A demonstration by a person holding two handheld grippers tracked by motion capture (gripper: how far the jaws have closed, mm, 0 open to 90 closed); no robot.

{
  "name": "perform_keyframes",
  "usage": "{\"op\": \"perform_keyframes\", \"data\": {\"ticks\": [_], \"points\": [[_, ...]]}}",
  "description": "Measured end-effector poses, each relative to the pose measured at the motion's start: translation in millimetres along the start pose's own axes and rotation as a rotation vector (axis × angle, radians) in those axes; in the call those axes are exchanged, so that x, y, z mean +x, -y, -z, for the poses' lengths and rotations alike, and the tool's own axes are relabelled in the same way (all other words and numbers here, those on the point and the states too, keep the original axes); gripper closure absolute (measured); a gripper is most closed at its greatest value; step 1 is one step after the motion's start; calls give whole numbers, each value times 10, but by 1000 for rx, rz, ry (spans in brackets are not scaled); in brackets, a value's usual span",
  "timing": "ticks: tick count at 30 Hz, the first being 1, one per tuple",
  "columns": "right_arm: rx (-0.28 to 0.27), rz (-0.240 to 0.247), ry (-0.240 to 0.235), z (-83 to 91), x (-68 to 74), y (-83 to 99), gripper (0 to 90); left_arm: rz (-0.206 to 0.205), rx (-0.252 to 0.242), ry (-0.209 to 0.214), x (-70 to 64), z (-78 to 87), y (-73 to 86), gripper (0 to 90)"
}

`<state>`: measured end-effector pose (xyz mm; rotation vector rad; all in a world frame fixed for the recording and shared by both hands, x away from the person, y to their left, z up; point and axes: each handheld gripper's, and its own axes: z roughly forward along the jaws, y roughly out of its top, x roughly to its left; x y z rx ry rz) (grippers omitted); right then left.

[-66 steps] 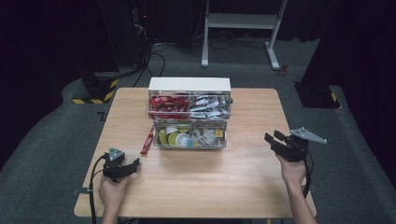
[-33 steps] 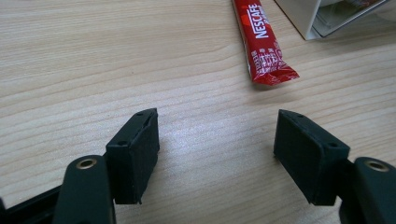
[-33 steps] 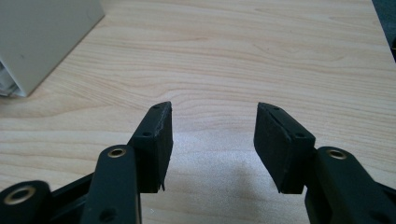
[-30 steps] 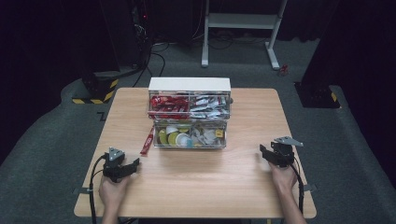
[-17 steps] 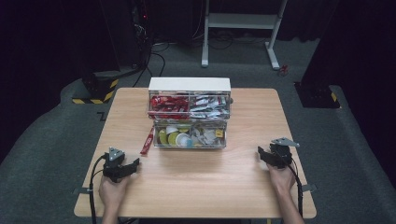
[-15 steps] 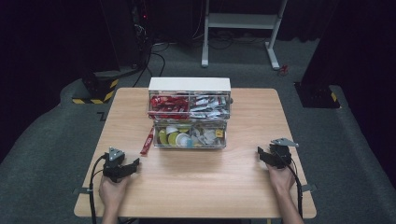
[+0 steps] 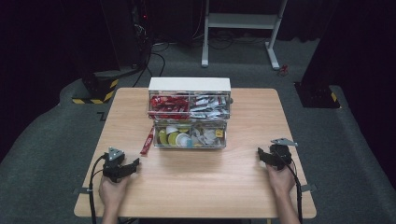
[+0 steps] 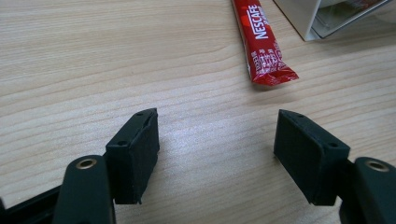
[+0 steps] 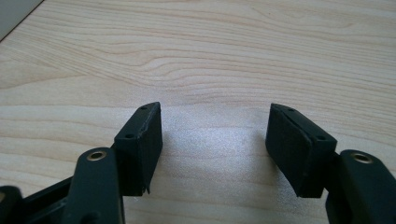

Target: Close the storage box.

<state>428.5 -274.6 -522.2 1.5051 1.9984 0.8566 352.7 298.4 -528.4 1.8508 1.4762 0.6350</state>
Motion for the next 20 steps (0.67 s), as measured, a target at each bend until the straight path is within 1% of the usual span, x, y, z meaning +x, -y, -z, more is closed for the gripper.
{"op": "perform_keyframes", "data": {"ticks": [1, 2, 3, 13, 20], "points": [[3, -10, 6, 4, 7, 2, 353, 0, 0, 1, 0, 0, 0, 310], [3, -10, 6, 4, 7, 2, 353, 1, 1, 1, -2, 0, 0, 310], [4, -13, 7, 6, 9, 4, 350, -6, 4, -1, -4, 0, 0, 307], [4, -11, 7, 5, 11, 4, 344, -34, 11, -18, -39, -13, -5, 292], [5, -12, 6, 6, 11, 4, 344, -36, 13, -13, -44, -13, -5, 285]]}}
